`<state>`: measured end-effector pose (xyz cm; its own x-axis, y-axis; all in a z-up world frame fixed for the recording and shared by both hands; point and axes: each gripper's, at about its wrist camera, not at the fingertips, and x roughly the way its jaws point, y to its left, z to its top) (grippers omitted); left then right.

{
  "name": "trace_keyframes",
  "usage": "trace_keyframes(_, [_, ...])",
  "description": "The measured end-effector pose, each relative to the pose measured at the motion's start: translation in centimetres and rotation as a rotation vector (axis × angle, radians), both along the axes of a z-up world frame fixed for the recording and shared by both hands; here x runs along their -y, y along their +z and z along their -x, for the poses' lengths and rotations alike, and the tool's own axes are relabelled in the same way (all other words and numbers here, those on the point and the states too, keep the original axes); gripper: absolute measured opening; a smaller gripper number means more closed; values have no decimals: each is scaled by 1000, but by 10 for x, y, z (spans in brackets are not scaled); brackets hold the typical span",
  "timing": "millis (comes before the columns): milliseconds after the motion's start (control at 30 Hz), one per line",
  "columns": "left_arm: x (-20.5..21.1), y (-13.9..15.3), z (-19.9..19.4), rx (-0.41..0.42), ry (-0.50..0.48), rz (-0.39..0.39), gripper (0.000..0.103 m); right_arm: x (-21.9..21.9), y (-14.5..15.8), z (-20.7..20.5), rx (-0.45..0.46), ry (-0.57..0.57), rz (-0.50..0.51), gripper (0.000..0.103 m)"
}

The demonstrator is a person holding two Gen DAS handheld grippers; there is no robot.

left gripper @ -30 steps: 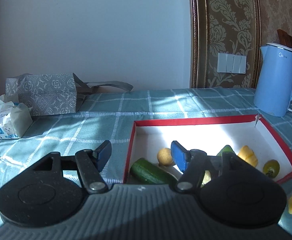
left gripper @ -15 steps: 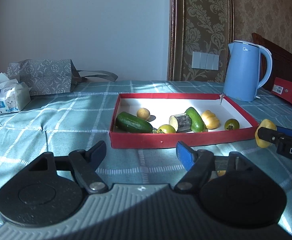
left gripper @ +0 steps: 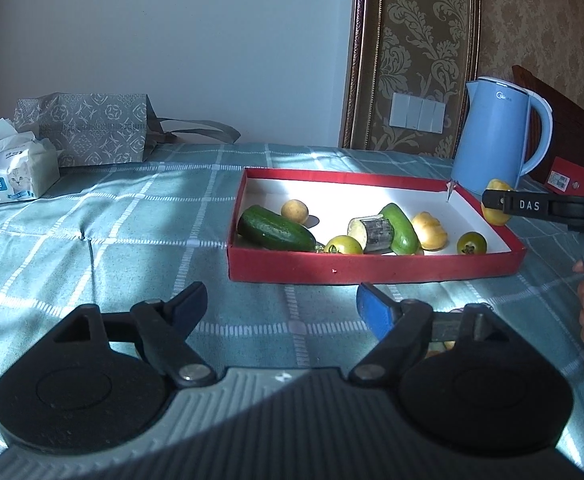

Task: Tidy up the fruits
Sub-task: 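Carry the yellow pepper piece into the tray and open the right tool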

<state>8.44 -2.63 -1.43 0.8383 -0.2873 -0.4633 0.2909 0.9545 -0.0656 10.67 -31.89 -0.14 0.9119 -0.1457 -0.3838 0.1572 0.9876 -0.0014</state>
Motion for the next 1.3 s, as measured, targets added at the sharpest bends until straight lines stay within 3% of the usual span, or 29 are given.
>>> trace_keyframes(400, [2, -3, -3, -16, -3, -12, 80, -3, -3, 3, 24, 8, 12, 41])
trace_keyframes(1300, [4, -5, -5, -23, -19, -27, 81, 9, -21, -55, -115, -21, -3, 41])
